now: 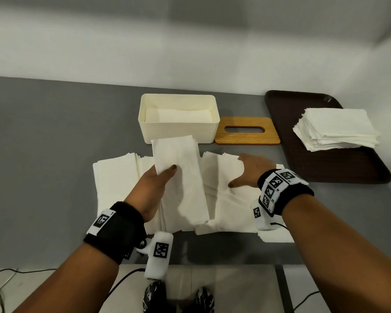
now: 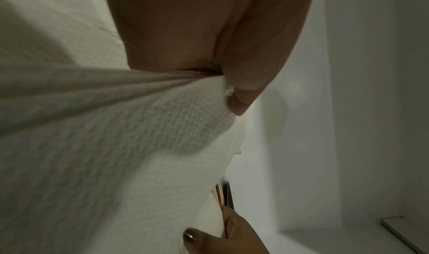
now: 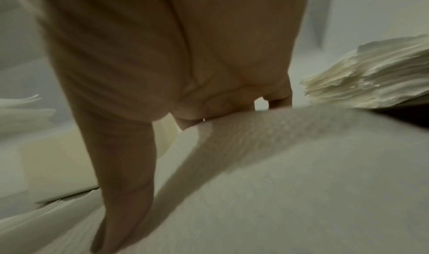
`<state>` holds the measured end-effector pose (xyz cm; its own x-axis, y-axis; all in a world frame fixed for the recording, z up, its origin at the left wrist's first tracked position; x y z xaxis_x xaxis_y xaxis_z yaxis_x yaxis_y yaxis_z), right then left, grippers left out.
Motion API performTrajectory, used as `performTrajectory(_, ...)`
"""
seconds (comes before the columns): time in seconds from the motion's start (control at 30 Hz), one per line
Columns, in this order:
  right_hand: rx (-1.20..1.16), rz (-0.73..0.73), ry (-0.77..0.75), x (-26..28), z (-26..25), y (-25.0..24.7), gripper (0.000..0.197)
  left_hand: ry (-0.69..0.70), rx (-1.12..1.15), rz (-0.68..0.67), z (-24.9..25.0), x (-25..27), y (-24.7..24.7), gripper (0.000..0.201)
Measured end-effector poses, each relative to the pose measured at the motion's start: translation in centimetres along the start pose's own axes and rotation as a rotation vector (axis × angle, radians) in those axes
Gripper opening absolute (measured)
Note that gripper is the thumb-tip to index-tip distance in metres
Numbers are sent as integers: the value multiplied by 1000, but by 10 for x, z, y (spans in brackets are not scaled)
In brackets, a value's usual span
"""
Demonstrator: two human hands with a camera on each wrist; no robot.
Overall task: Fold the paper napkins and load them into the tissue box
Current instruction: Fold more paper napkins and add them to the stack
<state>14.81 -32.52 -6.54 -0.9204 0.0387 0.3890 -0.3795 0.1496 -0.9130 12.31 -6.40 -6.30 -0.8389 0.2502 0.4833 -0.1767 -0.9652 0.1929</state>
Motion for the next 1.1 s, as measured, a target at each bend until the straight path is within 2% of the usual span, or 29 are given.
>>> performTrajectory(0.07, 16, 55, -19, 3, -3, -6, 76, -5, 2, 3, -1, 0, 0, 26)
performTrajectory(0.17, -81, 200, -64, 9, -6, -22, 43, -12, 15, 21, -3, -1, -3, 25)
performTrajectory(0.3, -247, 233, -135, 18, 0, -35, 8, -11, 18, 20, -3, 0, -2, 18)
performTrajectory(0.37, -299, 289, -151, 26, 7, -47, 12, -13, 13, 20, -3, 1, -2, 16)
performTrajectory(0.47, -441, 344, -162, 35, 21, -58, 8, -29, 10, 22, -3, 1, -2, 19)
performTrajectory(0.6, -922, 397, -146, 50, 37, -56, 4, -37, 6, 3, -3, 1, 6, 15)
performTrajectory(0.67, -1074, 405, -136, 57, 37, -50, 4, -44, -8, 8, -4, 1, 9, 14)
performTrajectory(0.73, -1060, 387, -88, 55, 42, -35, 2, -59, -13, 18, -5, 0, 11, 14)
performTrajectory(0.83, -909, 321, 55, 49, 61, -4, 6, -72, -1, 18, -6, 0, 13, 14)
performTrajectory(0.9, -832, 334, 95, 51, 71, 6, 5, -82, 2, 17, -7, 0, 13, 16)
performTrajectory(1.1, -620, 481, 68, 78, 81, -40, 11, -91, 27, 2, -7, 0, 19, 26)
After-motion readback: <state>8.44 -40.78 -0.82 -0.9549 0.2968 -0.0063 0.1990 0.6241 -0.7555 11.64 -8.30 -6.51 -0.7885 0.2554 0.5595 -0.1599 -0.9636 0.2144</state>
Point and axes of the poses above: each hand's wrist, its own x-axis away from the middle knuckle, its own y-axis out of the palm, z = x × y, the point moved 10 cm from there along -x, towards the middle knuckle, and after that the axes turned 8 degrees about -y, right-handed, at the moved point
